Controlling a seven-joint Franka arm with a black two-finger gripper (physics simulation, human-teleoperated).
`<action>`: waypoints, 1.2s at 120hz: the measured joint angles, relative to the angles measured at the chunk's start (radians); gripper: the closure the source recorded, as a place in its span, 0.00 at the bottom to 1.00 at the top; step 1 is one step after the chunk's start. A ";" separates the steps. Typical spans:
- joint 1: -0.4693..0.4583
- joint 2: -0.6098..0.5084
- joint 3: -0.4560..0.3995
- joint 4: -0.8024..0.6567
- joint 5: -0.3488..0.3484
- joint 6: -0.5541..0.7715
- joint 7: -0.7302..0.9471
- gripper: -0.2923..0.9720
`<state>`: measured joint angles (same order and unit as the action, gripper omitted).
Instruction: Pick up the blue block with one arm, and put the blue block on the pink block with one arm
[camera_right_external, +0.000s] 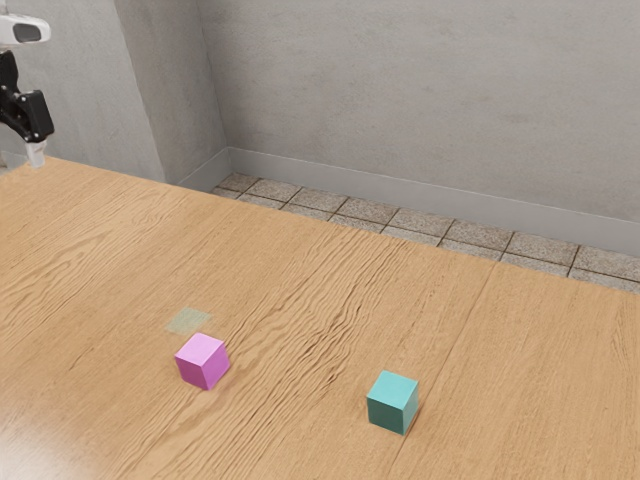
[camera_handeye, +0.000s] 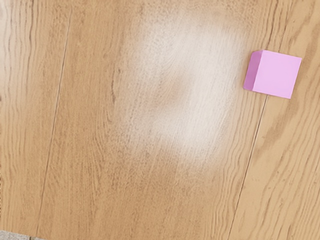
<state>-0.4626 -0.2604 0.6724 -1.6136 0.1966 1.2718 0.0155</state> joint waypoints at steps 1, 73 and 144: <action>0.000 0.000 0.000 0.000 0.000 0.007 0.000 0.23; -0.020 0.281 -0.495 -0.124 -0.164 0.351 -0.071 0.23; -0.048 0.356 -0.594 -0.439 -0.446 1.067 -0.443 0.23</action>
<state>-0.5103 0.0960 0.0787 -2.0525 -0.2490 2.3384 -0.4275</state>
